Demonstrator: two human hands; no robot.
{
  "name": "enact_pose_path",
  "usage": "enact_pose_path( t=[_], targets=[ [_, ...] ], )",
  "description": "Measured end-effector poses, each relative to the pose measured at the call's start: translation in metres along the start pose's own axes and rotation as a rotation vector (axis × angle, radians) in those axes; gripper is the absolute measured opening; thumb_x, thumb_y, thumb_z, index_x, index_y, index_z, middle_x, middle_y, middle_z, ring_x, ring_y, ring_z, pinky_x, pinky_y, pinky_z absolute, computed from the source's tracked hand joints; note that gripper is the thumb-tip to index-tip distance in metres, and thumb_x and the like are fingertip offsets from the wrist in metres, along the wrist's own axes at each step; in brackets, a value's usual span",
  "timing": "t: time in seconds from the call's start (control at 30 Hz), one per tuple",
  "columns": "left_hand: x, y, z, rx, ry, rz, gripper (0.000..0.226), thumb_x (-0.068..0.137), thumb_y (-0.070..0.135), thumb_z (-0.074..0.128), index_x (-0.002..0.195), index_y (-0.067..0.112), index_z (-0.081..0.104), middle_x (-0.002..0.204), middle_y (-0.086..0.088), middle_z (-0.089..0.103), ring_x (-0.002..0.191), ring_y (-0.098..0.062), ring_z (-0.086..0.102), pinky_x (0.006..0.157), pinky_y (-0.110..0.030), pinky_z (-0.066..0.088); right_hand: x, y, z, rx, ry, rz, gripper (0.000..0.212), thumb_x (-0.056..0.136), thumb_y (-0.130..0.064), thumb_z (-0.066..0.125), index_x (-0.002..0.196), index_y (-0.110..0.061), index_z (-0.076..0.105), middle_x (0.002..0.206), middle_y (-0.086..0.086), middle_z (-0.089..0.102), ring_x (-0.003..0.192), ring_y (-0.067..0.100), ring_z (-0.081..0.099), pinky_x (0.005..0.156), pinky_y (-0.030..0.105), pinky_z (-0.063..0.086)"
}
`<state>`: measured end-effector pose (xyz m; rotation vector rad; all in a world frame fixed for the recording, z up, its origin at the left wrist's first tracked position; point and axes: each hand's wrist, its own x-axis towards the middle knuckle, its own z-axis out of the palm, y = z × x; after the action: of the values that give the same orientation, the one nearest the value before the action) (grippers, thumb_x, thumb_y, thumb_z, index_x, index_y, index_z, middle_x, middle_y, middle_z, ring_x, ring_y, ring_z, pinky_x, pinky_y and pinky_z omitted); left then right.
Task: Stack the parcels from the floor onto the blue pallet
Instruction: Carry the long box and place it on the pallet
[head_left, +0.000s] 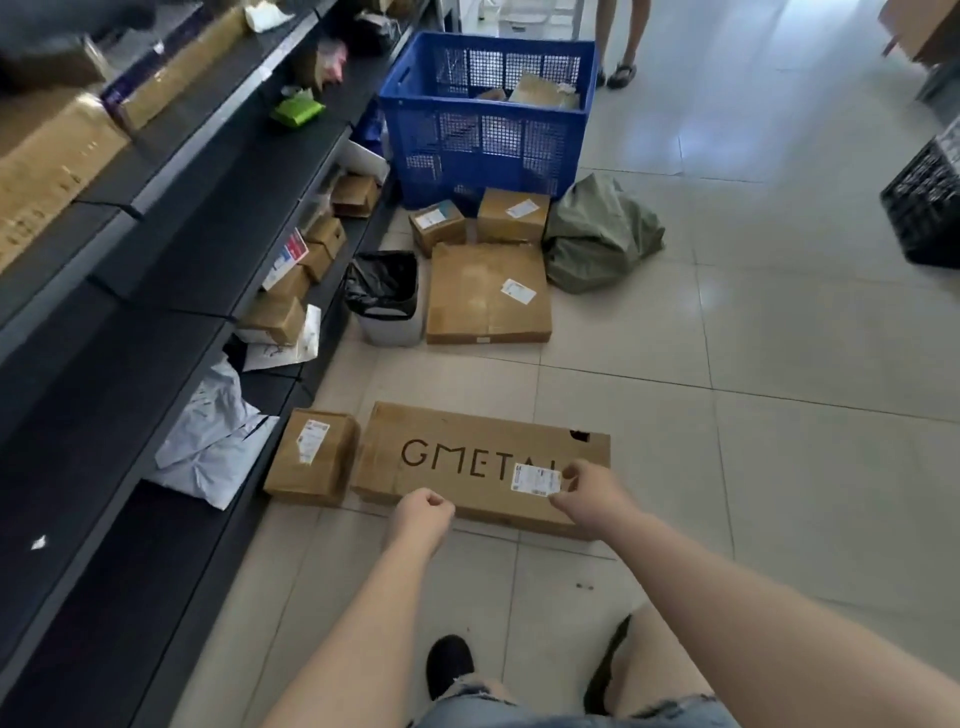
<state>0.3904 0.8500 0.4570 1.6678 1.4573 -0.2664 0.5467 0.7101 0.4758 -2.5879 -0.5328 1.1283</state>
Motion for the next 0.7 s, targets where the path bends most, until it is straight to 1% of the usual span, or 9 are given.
enact_pose_path(
  t=[0.1, 0.17, 0.23, 0.3, 0.4, 0.5, 0.6, 0.63, 0.7],
  targets=[
    [0.025, 0.035, 0.023, -0.059, 0.034, -0.040, 0.008, 0.092, 0.021, 0.051, 0.092, 0.017, 0.058, 0.093, -0.002, 0.056, 0.088, -0.021, 0.051, 0.079, -0.027, 0.039, 0.049, 0.001, -0.033, -0.046, -0.032, -0.054, 0.050, 0.084, -0.031, 0.058, 0.132, -0.020, 0.047, 0.125, 0.001, 0.058, 0.101, 0.021, 0.059, 0.080, 0.031, 0.050],
    [0.040, 0.059, 0.046, -0.114, 0.059, -0.094, 0.007, 0.091, 0.020, 0.052, 0.090, 0.016, 0.057, 0.090, -0.002, 0.057, 0.084, -0.020, 0.051, 0.077, -0.027, 0.040, 0.089, 0.008, -0.056, -0.091, -0.074, -0.098, 0.054, 0.086, -0.033, 0.059, 0.136, -0.019, 0.044, 0.126, 0.001, 0.057, 0.098, 0.020, 0.059, 0.076, 0.029, 0.047],
    [0.051, 0.079, 0.076, -0.190, 0.103, -0.179, 0.005, 0.091, 0.020, 0.052, 0.089, 0.017, 0.057, 0.086, -0.001, 0.057, 0.080, -0.020, 0.052, 0.073, -0.027, 0.041, 0.127, 0.019, -0.080, -0.186, -0.128, -0.156, 0.058, 0.086, -0.035, 0.061, 0.137, -0.019, 0.042, 0.128, 0.001, 0.057, 0.101, 0.020, 0.059, 0.079, 0.029, 0.047],
    [0.052, 0.095, 0.111, -0.257, 0.145, -0.277, 0.006, 0.090, 0.023, 0.052, 0.089, 0.019, 0.056, 0.081, 0.001, 0.058, 0.073, -0.018, 0.052, 0.068, -0.025, 0.040, 0.161, 0.031, -0.103, -0.280, -0.188, -0.204, 0.061, 0.085, -0.037, 0.063, 0.138, -0.018, 0.040, 0.134, 0.002, 0.053, 0.112, 0.022, 0.057, 0.088, 0.032, 0.048],
    [0.044, 0.115, 0.166, -0.358, 0.161, -0.404, 0.005, 0.089, 0.024, 0.053, 0.091, 0.020, 0.055, 0.087, 0.002, 0.056, 0.079, -0.018, 0.051, 0.071, -0.024, 0.037, 0.198, 0.047, -0.128, -0.359, -0.243, -0.269, 0.060, 0.085, -0.034, 0.063, 0.138, -0.017, 0.041, 0.137, 0.003, 0.051, 0.117, 0.023, 0.055, 0.090, 0.032, 0.046],
    [0.033, 0.129, 0.213, -0.445, 0.180, -0.497, 0.006, 0.090, 0.025, 0.053, 0.093, 0.020, 0.053, 0.089, 0.001, 0.054, 0.082, -0.019, 0.050, 0.071, -0.027, 0.037, 0.225, 0.060, -0.132, -0.386, -0.231, -0.347, 0.052, 0.085, -0.030, 0.060, 0.134, -0.016, 0.047, 0.134, 0.003, 0.054, 0.117, 0.023, 0.055, 0.089, 0.030, 0.044],
    [0.036, 0.127, 0.252, -0.528, 0.240, -0.576, 0.017, 0.090, 0.024, 0.052, 0.104, 0.016, 0.056, 0.093, 0.000, 0.055, 0.075, -0.016, 0.050, 0.066, -0.026, 0.036, 0.255, 0.074, -0.114, -0.381, -0.279, -0.381, 0.052, 0.084, -0.031, 0.060, 0.133, -0.016, 0.049, 0.134, 0.002, 0.054, 0.116, 0.023, 0.056, 0.085, 0.029, 0.045],
    [0.040, 0.124, 0.264, -0.542, 0.245, -0.608, 0.021, 0.090, 0.024, 0.052, 0.108, 0.015, 0.056, 0.099, -0.001, 0.057, 0.073, -0.016, 0.050, 0.066, -0.025, 0.035, 0.266, 0.081, -0.104, -0.401, -0.300, -0.385, 0.054, 0.083, -0.032, 0.060, 0.133, -0.016, 0.048, 0.134, 0.002, 0.053, 0.114, 0.022, 0.056, 0.081, 0.028, 0.044],
    [0.061, 0.111, 0.296, -0.578, 0.254, -0.657, 0.031, 0.090, 0.025, 0.051, 0.119, 0.014, 0.053, 0.117, -0.003, 0.058, 0.081, -0.016, 0.050, 0.072, -0.025, 0.036, 0.296, 0.096, -0.081, -0.462, -0.314, -0.415, 0.057, 0.081, -0.037, 0.060, 0.133, -0.017, 0.047, 0.134, 0.001, 0.050, 0.111, 0.022, 0.056, 0.080, 0.028, 0.043]
  ],
)
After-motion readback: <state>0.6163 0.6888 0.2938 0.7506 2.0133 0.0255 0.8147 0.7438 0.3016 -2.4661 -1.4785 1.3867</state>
